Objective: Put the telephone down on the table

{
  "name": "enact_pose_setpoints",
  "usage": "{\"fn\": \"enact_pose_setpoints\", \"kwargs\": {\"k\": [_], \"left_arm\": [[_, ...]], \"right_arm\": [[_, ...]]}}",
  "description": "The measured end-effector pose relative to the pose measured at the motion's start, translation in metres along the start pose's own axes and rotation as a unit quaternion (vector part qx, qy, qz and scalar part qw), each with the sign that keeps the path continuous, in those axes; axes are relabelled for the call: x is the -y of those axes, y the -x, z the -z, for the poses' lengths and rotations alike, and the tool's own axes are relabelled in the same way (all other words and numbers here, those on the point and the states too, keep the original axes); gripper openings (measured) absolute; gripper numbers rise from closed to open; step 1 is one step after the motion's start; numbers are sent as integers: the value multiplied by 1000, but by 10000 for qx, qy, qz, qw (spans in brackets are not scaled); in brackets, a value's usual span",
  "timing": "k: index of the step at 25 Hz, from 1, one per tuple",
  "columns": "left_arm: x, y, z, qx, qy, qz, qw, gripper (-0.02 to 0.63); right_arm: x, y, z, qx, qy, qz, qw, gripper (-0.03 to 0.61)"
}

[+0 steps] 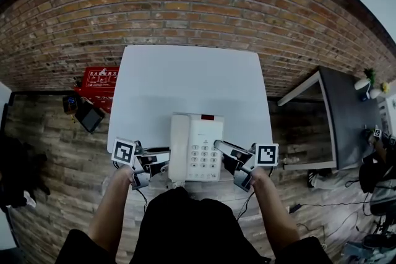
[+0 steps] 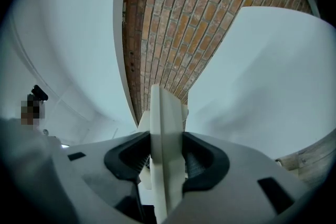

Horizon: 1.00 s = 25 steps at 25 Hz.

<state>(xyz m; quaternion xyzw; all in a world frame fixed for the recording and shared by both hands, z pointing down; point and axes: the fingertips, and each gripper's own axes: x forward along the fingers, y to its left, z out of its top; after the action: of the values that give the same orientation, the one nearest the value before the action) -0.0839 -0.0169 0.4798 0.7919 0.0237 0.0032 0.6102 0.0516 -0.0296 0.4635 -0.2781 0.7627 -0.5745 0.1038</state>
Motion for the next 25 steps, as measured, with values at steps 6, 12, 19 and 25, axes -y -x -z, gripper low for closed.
{"fn": "enact_pose_setpoints", "kwargs": {"k": [6,12,19,25], "left_arm": [[-12,3,-25,-77,35,73,9999,189],[-21,5,-43,-122,85,69,9999,187],[-26,5,-50,-67,110,20,9999,187],[-38,2,-55,56,168,-96,9998,187]], "right_arm": [[8,-16,-17,93,-116,105,9998,194],[13,-27,-31,106,-44,89,9999,193],[19,-34,-40,42,-78,85,9999,195],[34,-36,-47,-75,-138,122,9998,194]]}}
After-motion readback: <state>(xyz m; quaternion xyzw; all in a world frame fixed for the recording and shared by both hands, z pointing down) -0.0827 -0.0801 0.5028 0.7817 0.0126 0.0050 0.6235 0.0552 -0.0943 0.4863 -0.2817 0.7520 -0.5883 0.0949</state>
